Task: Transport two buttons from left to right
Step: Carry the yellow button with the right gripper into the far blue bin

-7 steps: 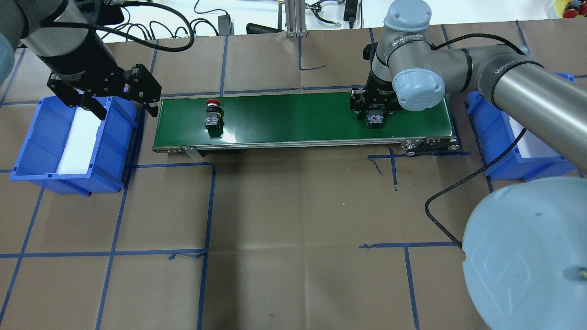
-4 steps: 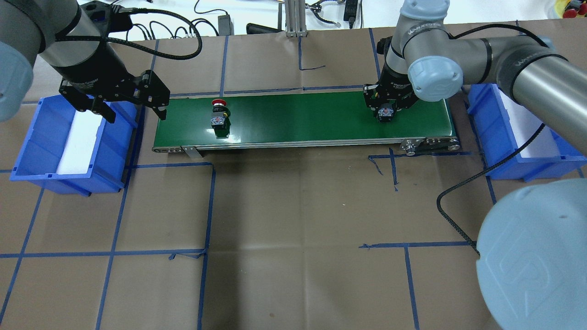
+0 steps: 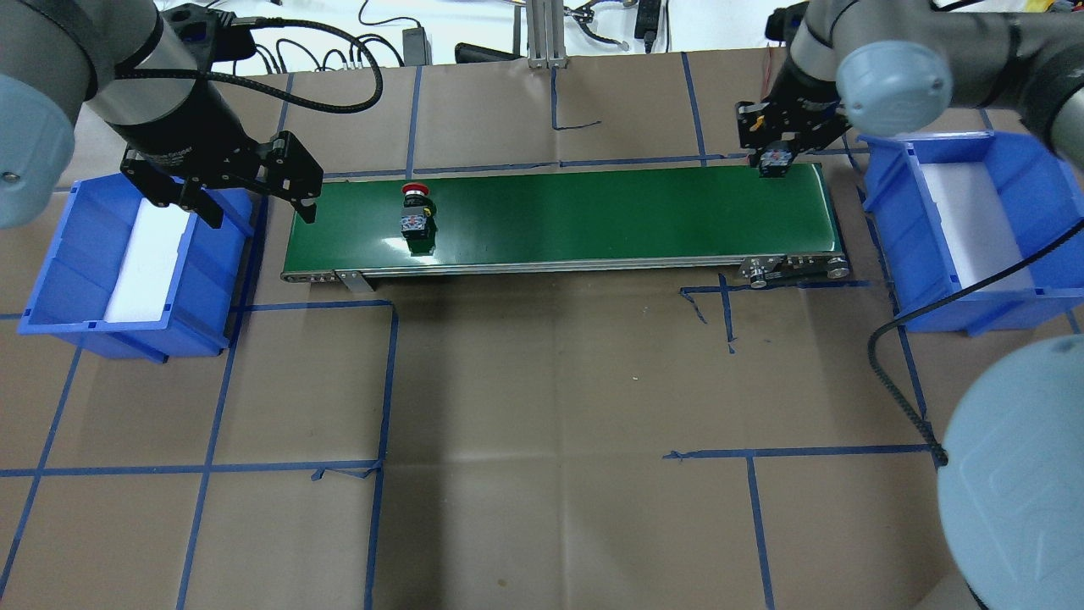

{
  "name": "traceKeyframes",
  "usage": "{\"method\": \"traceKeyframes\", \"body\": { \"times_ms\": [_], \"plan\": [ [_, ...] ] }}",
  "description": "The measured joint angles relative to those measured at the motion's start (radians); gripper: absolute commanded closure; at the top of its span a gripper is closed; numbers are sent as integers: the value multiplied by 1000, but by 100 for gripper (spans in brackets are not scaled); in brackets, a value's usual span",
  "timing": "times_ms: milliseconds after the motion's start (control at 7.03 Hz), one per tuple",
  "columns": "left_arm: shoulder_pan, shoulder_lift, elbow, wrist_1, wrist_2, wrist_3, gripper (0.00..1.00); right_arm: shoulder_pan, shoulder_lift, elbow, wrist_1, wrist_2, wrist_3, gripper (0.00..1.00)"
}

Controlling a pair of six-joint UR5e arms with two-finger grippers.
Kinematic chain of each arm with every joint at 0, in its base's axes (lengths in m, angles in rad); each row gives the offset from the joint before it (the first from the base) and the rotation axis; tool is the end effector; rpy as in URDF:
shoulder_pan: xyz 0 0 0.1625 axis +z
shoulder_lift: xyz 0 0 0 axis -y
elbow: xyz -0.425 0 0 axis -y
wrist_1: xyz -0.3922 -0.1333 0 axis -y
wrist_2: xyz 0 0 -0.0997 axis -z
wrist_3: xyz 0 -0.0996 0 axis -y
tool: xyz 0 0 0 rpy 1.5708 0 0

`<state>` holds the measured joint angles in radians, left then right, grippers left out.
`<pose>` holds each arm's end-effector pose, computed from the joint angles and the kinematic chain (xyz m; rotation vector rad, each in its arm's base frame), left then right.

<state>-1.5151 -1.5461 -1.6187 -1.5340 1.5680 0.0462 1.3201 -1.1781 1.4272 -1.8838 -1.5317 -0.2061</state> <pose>-0.1065 -0.4893 0.4800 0.0149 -3.1394 0.0215 -0.0280 -0.6623 0.3655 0.0675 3.1153 -0.1108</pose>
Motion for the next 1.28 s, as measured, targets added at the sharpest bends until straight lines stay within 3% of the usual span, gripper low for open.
{"method": "traceKeyframes", "body": {
  "times_ms": [427,712,1281],
  "plan": [
    [-7,-1,-3,1,0,2,0,-167,-41,25,22,-45,-217,99],
    [-7,-1,-1,1,0,10,0,-240,-83,136,-23,-51,-289,99],
    [0,2,4,2,0,48,0,-322,-94,396,-305,-44,-439,98]
  ]
}}
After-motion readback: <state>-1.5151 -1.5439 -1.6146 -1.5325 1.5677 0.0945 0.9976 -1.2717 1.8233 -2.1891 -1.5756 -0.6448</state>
